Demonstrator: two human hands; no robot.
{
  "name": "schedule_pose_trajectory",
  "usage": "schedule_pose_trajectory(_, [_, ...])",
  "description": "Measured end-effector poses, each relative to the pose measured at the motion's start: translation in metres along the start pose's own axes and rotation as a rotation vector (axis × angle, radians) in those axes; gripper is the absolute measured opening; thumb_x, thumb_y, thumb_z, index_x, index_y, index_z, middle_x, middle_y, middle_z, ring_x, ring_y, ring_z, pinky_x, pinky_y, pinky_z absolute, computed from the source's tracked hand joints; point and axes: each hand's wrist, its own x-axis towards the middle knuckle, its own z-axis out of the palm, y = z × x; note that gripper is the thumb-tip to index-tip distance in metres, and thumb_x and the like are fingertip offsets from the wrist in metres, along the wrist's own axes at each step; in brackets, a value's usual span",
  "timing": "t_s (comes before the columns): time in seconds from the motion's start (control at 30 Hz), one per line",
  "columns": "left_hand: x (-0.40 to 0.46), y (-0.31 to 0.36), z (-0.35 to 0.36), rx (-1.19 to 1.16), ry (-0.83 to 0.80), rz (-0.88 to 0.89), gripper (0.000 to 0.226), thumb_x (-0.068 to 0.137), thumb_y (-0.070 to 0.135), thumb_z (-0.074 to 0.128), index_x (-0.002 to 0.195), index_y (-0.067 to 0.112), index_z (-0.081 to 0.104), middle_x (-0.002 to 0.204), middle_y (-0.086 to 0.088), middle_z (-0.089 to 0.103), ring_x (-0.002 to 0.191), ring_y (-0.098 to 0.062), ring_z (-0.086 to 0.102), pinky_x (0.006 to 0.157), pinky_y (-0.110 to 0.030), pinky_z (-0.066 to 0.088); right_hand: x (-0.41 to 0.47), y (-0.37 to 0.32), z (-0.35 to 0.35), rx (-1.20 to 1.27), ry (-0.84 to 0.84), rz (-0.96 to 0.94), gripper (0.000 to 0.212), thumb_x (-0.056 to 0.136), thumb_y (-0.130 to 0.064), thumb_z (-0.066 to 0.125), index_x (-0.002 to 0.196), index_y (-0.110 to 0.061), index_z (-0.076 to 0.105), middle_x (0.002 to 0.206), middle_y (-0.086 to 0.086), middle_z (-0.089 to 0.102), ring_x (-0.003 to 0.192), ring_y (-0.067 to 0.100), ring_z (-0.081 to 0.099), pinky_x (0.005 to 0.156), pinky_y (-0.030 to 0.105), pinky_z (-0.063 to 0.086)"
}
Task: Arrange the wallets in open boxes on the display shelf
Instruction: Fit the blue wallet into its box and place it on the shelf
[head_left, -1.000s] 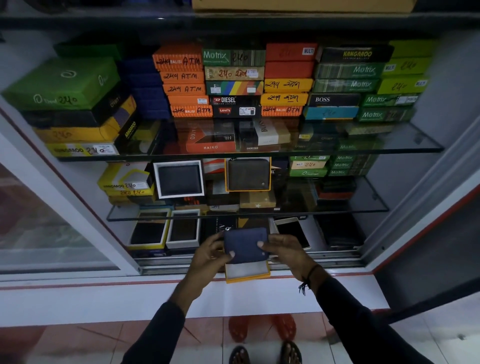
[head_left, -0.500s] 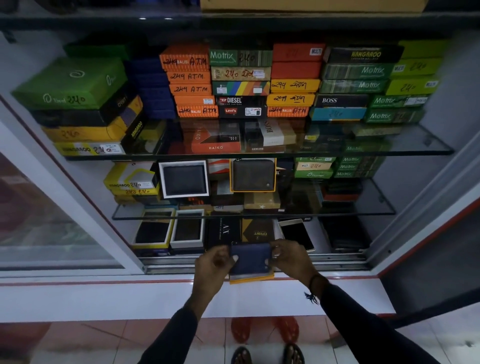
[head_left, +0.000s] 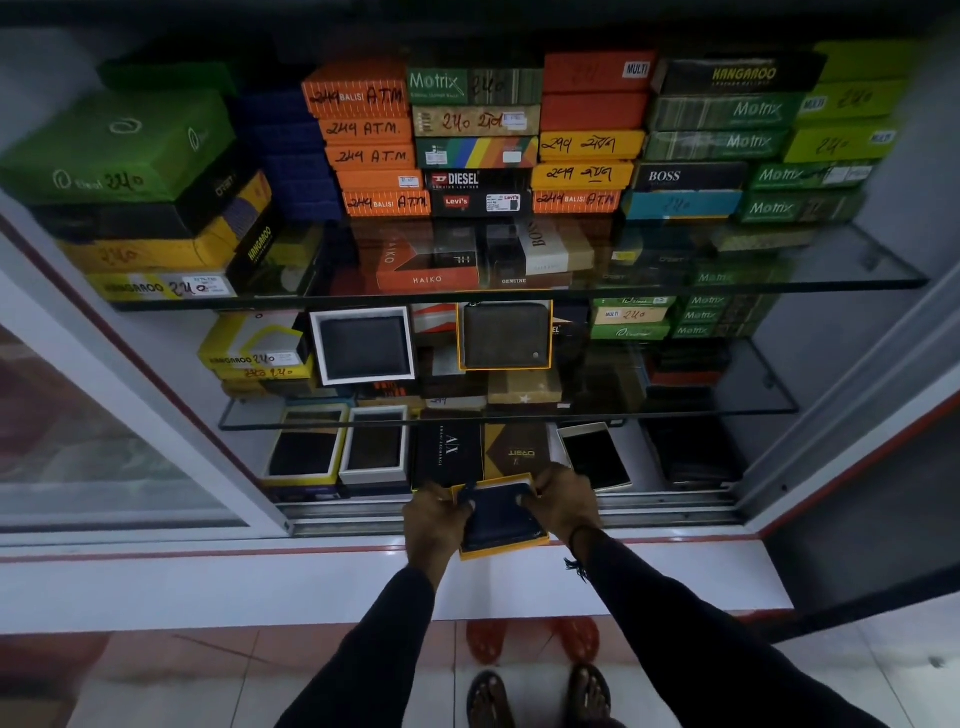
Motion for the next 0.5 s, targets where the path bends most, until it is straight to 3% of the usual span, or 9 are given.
schedule_pose_trajectory(0.1, [-0.001, -0.002, -0.001, -0.053, -0.069, -0.032, 0.027, 0.080, 0.016, 0.080, 0.074, 0.029, 0.056, 0.095, -0.004, 0.072, 0.092, -0.025, 0.070, 0.081, -0.046, 0.062, 0.006, 0.007, 0.000, 0.063, -0.127, 0.031, 0.044, 0.065, -0.052, 0.083, 0.091, -0.021, 0.066, 0.095, -0.003, 0.068, 0.093, 0.016, 0.066, 0.072, 0.022, 0.053])
schedule_pose_trajectory(0.17, [-0.001, 0.002, -0.008, -0.055, -0.146, -0.045, 0.020, 0.078, 0.014, 0.080, 0.085, 0.025, 0.064, 0.098, -0.004, 0.074, 0.089, -0.020, 0.069, 0.072, -0.035, 0.061, 0.010, 0.012, -0.007, 0.090, -0.255, -0.005, 0.067, 0.047, -0.057, 0.088, 0.098, -0.021, 0.063, 0.108, -0.001, 0.066, 0.101, 0.018, 0.065, 0.082, 0.029, 0.058])
schedule_pose_trajectory(0.27, [0.001, 0.000, -0.015, -0.094, -0.343, -0.118, 0.048, 0.066, 0.000, 0.086, 0.103, 0.018, 0.061, 0.099, 0.000, 0.071, 0.088, -0.014, 0.066, 0.059, -0.023, 0.052, 0.010, 0.022, -0.013, 0.109, -0.343, -0.056, 0.072, 0.049, -0.026, 0.097, 0.110, -0.012, 0.062, 0.114, 0.003, 0.061, 0.110, 0.026, 0.062, 0.093, 0.038, 0.057])
schedule_pose_trajectory(0.37, [0.001, -0.006, -0.012, -0.119, -0.389, -0.103, 0.067, 0.058, -0.012, 0.085, 0.102, 0.025, 0.052, 0.109, -0.011, 0.071, 0.104, -0.029, 0.066, 0.077, -0.043, 0.059, 0.007, 0.027, -0.011, 0.117, -0.263, -0.042, 0.068, 0.047, -0.013, 0.097, 0.103, -0.017, 0.060, 0.112, 0.006, 0.064, 0.106, 0.027, 0.064, 0.089, 0.037, 0.058])
schedule_pose_trajectory(0.5, [-0.002, -0.002, -0.007, -0.133, -0.290, -0.090, 0.055, 0.067, -0.016, 0.077, 0.087, 0.032, 0.058, 0.088, 0.005, 0.069, 0.092, -0.022, 0.066, 0.083, -0.042, 0.058, 0.015, 0.029, -0.002, 0.177, -0.210, 0.028, 0.073, 0.042, -0.026, 0.098, 0.104, -0.019, 0.059, 0.107, 0.002, 0.070, 0.098, 0.023, 0.068, 0.084, 0.038, 0.061])
